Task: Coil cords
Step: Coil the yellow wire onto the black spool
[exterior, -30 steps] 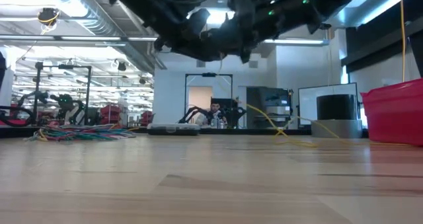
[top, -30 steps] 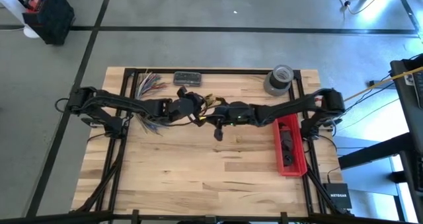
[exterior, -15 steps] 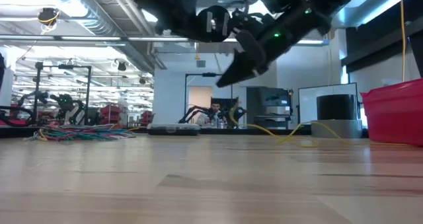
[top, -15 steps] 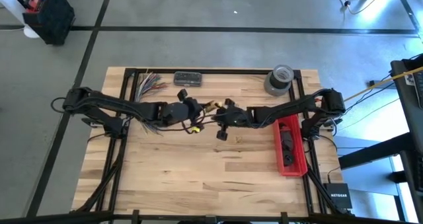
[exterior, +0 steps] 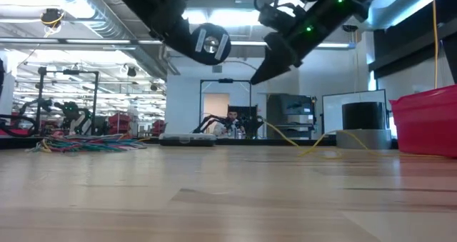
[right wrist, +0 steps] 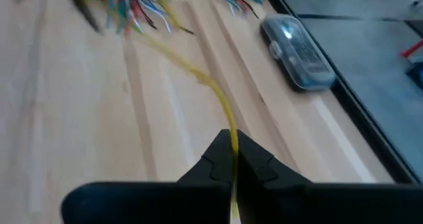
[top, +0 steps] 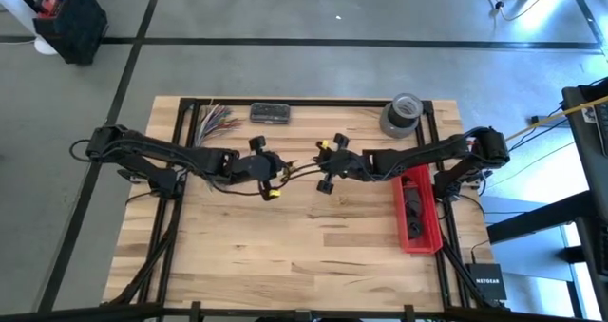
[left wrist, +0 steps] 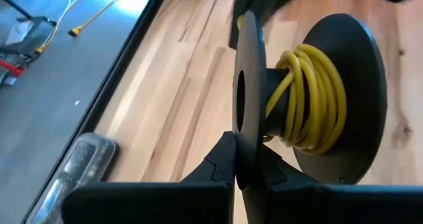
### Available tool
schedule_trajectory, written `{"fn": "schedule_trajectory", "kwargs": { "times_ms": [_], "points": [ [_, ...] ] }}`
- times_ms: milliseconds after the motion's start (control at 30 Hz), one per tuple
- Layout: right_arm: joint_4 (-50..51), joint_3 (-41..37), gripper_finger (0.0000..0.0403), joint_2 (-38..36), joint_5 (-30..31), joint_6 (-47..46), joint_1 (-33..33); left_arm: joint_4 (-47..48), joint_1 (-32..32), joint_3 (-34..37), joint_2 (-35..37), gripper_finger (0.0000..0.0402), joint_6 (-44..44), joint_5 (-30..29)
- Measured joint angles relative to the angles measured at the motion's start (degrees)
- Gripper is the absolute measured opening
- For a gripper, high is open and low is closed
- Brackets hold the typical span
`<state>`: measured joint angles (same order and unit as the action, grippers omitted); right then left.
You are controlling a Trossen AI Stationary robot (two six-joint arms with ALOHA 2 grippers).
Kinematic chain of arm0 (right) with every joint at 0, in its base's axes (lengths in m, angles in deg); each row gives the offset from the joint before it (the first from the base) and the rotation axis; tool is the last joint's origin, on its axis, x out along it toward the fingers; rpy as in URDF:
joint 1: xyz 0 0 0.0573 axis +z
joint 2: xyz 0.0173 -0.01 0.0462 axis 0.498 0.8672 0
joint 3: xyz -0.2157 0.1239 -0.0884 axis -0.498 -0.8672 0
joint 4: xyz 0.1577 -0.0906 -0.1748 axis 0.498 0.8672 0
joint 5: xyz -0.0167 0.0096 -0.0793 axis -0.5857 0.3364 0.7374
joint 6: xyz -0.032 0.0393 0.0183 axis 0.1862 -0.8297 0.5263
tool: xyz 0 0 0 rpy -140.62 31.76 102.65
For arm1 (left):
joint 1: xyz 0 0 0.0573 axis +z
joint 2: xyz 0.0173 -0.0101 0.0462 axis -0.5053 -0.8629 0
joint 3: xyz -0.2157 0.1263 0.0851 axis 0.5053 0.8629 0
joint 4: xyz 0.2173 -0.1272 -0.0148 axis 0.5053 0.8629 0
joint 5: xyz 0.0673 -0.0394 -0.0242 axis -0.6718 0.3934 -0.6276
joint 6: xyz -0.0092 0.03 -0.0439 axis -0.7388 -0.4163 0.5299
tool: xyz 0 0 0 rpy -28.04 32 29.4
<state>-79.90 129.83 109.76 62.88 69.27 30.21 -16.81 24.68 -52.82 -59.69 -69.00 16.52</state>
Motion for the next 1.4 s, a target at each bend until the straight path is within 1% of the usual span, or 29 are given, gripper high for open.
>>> {"fn": "schedule_trajectory", "kwargs": {
  "times_ms": [67, 167, 233, 267, 367, 433, 500, 567, 633, 733, 800, 867, 1000, 1133, 1200, 1300, 1400],
  "points": [
    [-1.17, 0.00, 0.0008, 0.11, -1.74, -0.02, -0.02, 0.30, 0.18, -0.01, -0.14, 0.0000, 0.09, 0.00],
    [-1.11, 0.14, 0.0038, -0.22, -2.95, 0.67, -0.02, 0.38, 0.50, -0.01, -0.14, 0.0000, 0.44, 0.01],
    [4.41, 1.50, 0.0065, -1.31, -3.37, 1.76, 0.09, 1.22, 0.49, -0.01, -0.16, 0.0000, 1.28, 0.04],
    [8.02, 2.79, 0.0078, -2.23, -4.74, 1.71, 0.22, 2.00, 0.51, -0.01, -0.16, 0.0000, 1.56, 0.02],
    [18.90, 6.04, 0.0113, -5.43, -10.78, 0.17, 0.79, 3.33, 0.51, -0.01, -0.16, 0.0000, 1.87, 0.00],
    [23.65, 6.30, 0.0131, -6.96, -14.16, -0.55, 1.51, 3.77, 0.53, -0.01, -0.17, 0.0000, 2.23, 0.00],
    [24.97, 5.01, 0.0142, -7.69, -14.95, -0.63, 2.33, 3.69, 0.53, -0.01, -0.20, 0.0000, 2.51, 0.00],
    [21.78, 2.20, 0.0148, -7.81, -14.69, -0.68, 2.56, 3.67, 0.51, -0.01, -0.20, 0.0000, 2.50, 0.02],
    [14.08, -2.08, 0.0149, -6.68, -14.61, -1.22, 2.93, 3.65, 0.51, -0.01, -0.20, 0.0000, 2.51, 0.02],
    [-0.04, -8.69, 0.0147, -3.25, -14.63, -1.10, 3.02, 3.58, 0.51, -0.01, -0.22, 0.0000, 2.74, -0.02],
    [-8.57, -11.29, 0.0146, -0.28, -14.66, -1.20, 3.04, 3.44, 0.51, -0.01, -0.22, 0.0000, 2.75, -0.01],
    [-13.06, -12.22, 0.0145, 2.91, -14.66, -1.13, 2.95, 3.30, 0.53, -0.01, -0.22, 0.0000, 2.75, 0.00],
    [-13.47, -10.84, 0.0144, 8.92, -14.63, -1.08, 2.91, 3.36, 0.53, -0.01, -0.25, 0.0000, 2.75, 0.00],
    [-13.60, -8.98, 0.0143, 13.34, -14.63, -1.06, 2.91, 3.19, 0.57, 0.02, -0.25, 0.0000, 2.76, 0.00],
    [-13.44, -8.04, 0.0136, 14.64, -14.61, -1.05, 2.91, 3.36, 0.57, 0.02, -0.25, 0.0000, 2.75, 0.00],
    [-12.75, -6.91, 0.0108, 15.81, -14.54, -0.60, 2.91, 3.35, 0.57, 0.02, -0.25, 0.0000, 2.76, 0.00],
    [-11.55, -6.31, 0.0059, 15.93, -14.72, -0.13, 2.93, 3.29, 0.57, 0.02, -0.25, 0.0000, 2.76, -0.02]
  ]
}}
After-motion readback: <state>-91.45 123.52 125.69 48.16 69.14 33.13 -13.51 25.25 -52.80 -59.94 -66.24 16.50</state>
